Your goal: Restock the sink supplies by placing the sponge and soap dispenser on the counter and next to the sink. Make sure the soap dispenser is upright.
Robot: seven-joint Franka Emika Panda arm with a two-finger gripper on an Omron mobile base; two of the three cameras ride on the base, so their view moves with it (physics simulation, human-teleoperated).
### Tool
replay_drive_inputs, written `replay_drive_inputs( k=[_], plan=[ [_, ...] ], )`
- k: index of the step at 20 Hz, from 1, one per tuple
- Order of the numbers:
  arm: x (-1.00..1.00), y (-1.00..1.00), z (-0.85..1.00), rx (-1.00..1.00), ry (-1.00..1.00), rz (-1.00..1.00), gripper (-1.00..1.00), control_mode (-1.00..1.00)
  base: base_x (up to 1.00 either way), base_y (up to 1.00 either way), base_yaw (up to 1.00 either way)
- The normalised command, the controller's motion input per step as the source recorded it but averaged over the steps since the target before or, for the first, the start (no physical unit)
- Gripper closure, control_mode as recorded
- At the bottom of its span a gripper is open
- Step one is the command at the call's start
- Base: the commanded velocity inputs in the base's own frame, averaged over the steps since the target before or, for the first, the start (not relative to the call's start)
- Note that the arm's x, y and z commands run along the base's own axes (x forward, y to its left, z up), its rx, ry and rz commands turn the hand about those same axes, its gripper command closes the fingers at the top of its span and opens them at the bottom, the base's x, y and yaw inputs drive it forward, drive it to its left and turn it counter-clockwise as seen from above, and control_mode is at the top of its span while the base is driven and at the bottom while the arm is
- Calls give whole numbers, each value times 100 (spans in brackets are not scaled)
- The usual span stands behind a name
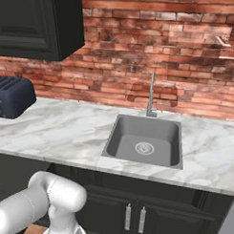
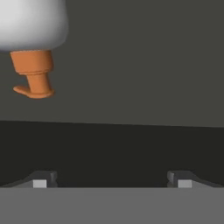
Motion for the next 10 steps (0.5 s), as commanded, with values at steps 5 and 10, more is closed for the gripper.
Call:
replay_drive_inputs(
  k=[5,10],
  plan=[
    [-30,9,60,-6,0,0,-100,-100,0,0,0],
    [97,15,38,-7,0,0,-100,-100,0,0,0]
  ],
)
